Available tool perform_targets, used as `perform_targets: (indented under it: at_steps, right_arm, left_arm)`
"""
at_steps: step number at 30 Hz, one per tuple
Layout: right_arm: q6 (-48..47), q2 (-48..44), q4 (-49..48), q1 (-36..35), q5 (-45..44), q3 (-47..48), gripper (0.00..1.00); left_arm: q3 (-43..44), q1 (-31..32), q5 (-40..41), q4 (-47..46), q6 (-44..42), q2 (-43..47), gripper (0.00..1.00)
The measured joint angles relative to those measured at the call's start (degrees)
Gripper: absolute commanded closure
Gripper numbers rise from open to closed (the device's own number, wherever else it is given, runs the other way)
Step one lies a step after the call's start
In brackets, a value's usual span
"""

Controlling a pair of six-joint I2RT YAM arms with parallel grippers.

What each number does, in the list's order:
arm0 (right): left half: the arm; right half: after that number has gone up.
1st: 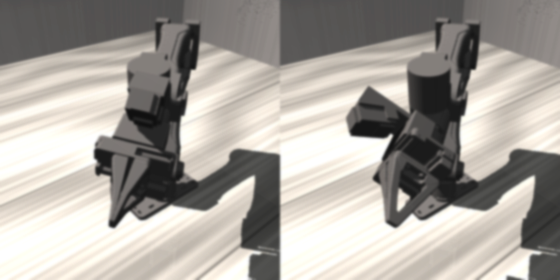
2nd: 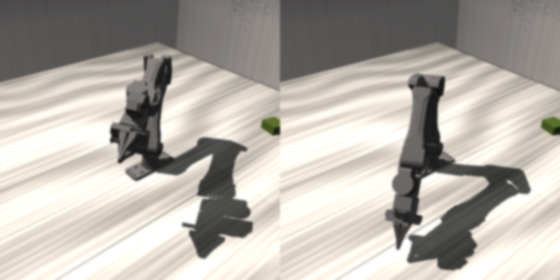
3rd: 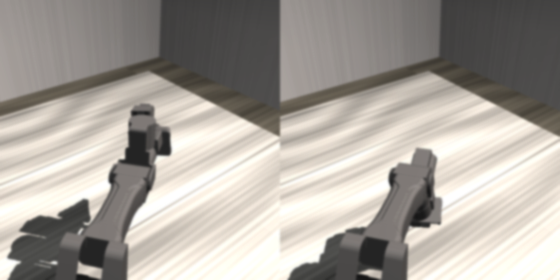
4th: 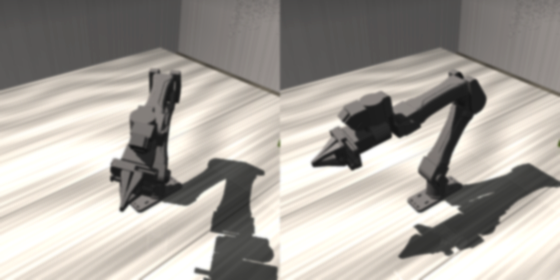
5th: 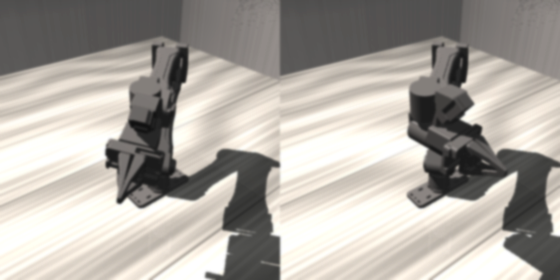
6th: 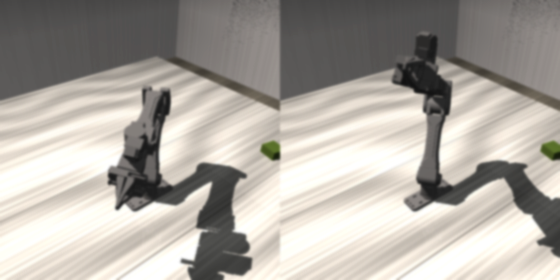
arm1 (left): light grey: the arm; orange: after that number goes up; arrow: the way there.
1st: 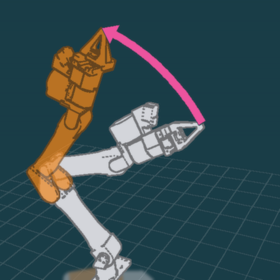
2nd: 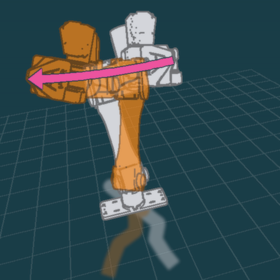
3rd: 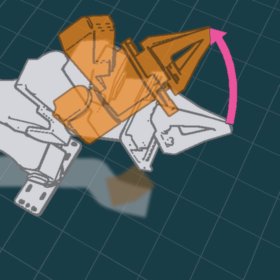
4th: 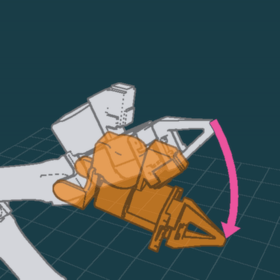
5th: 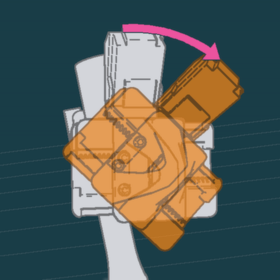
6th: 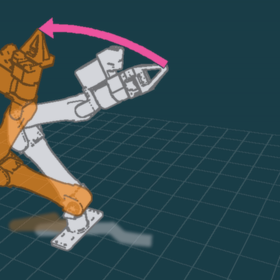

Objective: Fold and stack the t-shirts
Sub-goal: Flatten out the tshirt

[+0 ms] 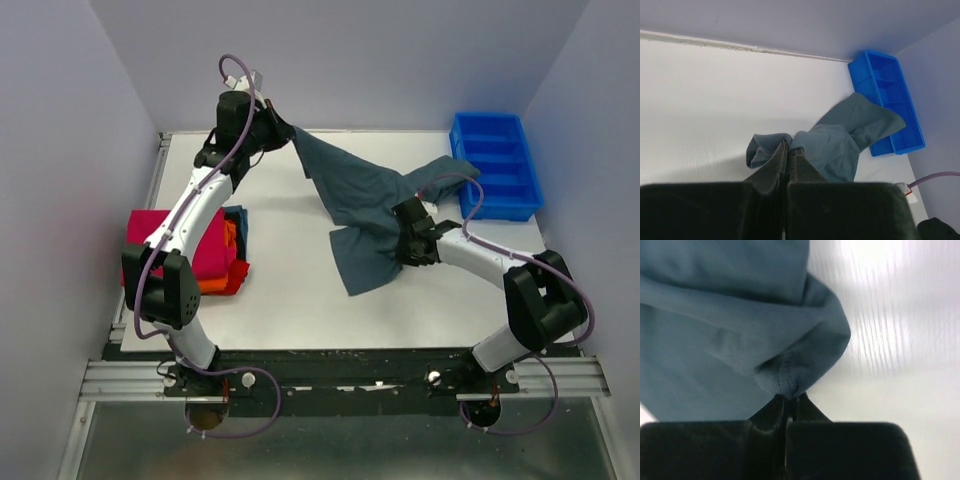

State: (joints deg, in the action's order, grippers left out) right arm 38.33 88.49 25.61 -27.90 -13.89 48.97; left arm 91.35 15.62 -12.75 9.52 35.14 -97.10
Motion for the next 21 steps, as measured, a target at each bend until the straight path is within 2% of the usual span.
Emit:
perform_targets:
  at_steps: [4, 7, 12, 14, 16, 18, 21]
  right_arm:
    - [-2.1, -0.2, 2.0, 2.2, -0.7, 8.9, 0.99]
    - [-5.9, -1.0, 6.1, 5.7, -2.0, 21.1, 0.99]
    - [-14.9, -0.7, 14.3, 7.9, -4.8, 54.5, 0.99]
    - [-18.6, -0.7, 17.0, 7.9, -4.2, 69.0, 0.99]
    - [-20.9, -1.3, 18.9, 7.8, -2.3, 78.4, 0.99]
    - [-22.6, -3.8, 20.7, 7.7, 0.6, 83.3, 0.99]
    - [-23.6, -11.7, 21.8, 7.7, 5.2, 80.2, 0.99]
  left_arm:
    - [1.2, -2.2, -0.5, 0.3, 0.5, -1.3, 1.0]
    - [6.1, -5.1, -1.1, 2.3, 1.6, -4.0, 1.0]
    - [20.1, -9.4, -1.3, 9.3, 2.9, -6.8, 1.0]
    - [24.5, -10.8, -1.2, 10.5, 2.9, -5.1, 1.0]
    - [25.4, -11.5, -1.2, 11.4, 2.8, -1.9, 1.0]
    - [25.4, -11.8, -1.2, 13.0, 2.1, 2.8, 1.0]
    - [25.4, -11.7, -1.2, 15.2, 0.7, 10.6, 1.0]
